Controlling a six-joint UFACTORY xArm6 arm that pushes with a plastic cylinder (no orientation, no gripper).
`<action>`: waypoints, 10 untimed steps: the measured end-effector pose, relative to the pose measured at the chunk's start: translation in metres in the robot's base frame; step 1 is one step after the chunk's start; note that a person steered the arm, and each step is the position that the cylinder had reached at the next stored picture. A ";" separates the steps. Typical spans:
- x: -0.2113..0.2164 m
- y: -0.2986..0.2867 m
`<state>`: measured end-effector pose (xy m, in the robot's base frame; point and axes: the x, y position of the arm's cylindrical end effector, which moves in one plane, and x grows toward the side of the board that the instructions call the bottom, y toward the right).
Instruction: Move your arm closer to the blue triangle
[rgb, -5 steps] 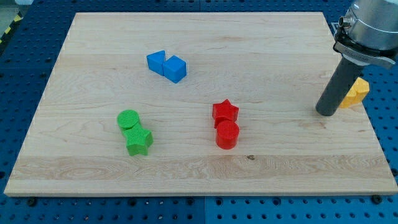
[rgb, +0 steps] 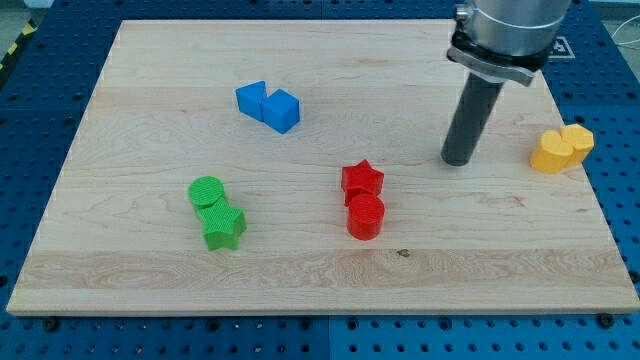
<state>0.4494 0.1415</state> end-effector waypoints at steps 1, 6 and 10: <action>-0.035 -0.034; -0.129 -0.246; -0.129 -0.269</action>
<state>0.3203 -0.1273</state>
